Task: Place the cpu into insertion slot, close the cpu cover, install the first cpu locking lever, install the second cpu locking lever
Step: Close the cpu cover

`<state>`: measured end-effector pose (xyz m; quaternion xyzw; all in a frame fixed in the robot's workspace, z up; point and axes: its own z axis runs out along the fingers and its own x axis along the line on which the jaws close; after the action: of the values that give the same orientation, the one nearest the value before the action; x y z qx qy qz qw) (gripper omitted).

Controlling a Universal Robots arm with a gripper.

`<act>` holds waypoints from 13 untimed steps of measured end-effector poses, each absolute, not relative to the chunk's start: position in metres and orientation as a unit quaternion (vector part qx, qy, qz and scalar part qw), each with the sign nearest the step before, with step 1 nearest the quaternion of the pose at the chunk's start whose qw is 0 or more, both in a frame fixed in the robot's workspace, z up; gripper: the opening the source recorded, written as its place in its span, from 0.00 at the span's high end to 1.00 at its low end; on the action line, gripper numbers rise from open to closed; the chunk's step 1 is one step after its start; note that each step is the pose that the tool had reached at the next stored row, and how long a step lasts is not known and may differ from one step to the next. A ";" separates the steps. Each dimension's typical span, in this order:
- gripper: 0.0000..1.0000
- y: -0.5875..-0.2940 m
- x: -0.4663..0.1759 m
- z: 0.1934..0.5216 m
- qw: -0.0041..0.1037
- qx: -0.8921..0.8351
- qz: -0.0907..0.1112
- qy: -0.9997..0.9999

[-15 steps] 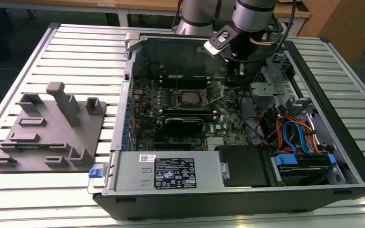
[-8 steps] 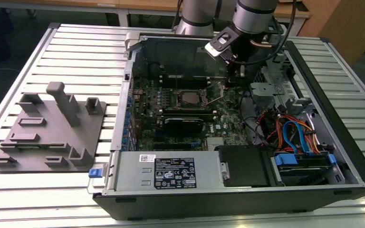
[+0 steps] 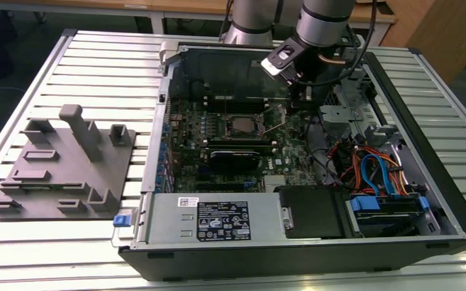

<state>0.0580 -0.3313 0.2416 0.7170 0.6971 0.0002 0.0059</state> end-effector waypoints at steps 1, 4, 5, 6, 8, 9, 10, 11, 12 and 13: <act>0.90 -0.331 0.058 0.241 0.006 0.717 0.000 0.697; 0.90 -0.331 0.057 0.238 0.006 0.717 0.000 0.697; 0.90 -0.331 0.056 0.238 0.006 0.717 0.000 0.697; 0.90 -0.331 0.055 0.237 0.006 0.717 0.000 0.697; 0.90 -0.331 0.054 0.237 0.006 0.717 0.000 0.697; 0.90 -0.331 0.053 0.237 0.006 0.717 0.000 0.697; 0.90 -0.331 0.053 0.237 0.006 0.717 0.000 0.697; 0.90 -0.331 0.053 0.237 0.006 0.717 0.000 0.697; 0.90 -0.331 0.053 0.237 0.006 0.717 0.000 0.697; 0.90 -0.331 0.053 0.237 0.006 0.717 0.000 0.697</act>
<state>0.0534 -0.3311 0.2366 0.7170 0.6971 0.0003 0.0060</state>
